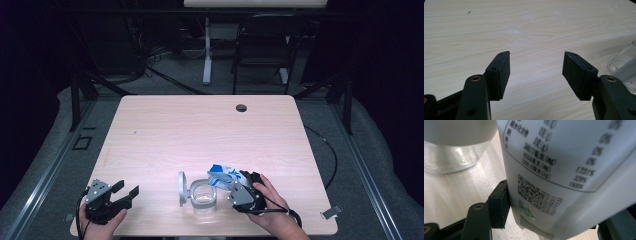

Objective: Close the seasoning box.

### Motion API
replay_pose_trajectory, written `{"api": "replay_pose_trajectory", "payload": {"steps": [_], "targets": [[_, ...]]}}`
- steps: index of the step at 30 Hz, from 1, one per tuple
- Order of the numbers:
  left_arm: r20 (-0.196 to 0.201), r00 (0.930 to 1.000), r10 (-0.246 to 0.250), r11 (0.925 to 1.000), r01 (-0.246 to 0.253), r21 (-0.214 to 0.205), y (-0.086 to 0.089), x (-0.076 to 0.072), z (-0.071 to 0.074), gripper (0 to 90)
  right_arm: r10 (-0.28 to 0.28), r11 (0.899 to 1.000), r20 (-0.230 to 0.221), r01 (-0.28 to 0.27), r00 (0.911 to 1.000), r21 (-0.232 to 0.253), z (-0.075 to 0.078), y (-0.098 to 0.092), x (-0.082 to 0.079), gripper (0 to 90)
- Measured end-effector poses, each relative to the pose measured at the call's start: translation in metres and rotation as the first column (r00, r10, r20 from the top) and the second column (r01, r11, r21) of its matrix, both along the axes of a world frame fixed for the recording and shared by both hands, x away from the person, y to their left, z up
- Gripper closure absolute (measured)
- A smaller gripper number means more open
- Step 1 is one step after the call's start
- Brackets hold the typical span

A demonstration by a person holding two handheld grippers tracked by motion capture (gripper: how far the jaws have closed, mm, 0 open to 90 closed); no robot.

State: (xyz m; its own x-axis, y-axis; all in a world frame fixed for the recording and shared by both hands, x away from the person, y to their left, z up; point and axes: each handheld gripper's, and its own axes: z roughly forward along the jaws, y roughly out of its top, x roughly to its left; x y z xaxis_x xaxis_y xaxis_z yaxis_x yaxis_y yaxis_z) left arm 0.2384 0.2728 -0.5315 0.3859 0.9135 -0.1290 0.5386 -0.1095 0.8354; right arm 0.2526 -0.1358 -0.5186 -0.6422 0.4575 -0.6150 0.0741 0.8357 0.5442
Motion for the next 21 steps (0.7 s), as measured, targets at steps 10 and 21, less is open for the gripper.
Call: {"api": "replay_pose_trajectory", "payload": {"steps": [10,21], "targets": [[0.000,1.0000,0.005,1.0000,-0.005,-0.001,0.0012,0.0003,-0.0004,39.9,0.011,0.999,-0.028,-0.012,0.9995,-0.043,0.0017,-0.0003,0.0011,37.7],[-0.004,1.0000,0.006,1.0000,-0.006,-0.001,0.0022,0.0006,-0.0010,39.9,0.044,0.994,-0.017,-0.045,0.9989,-0.101,0.0041,0.0020,0.0002,37.8]]}}
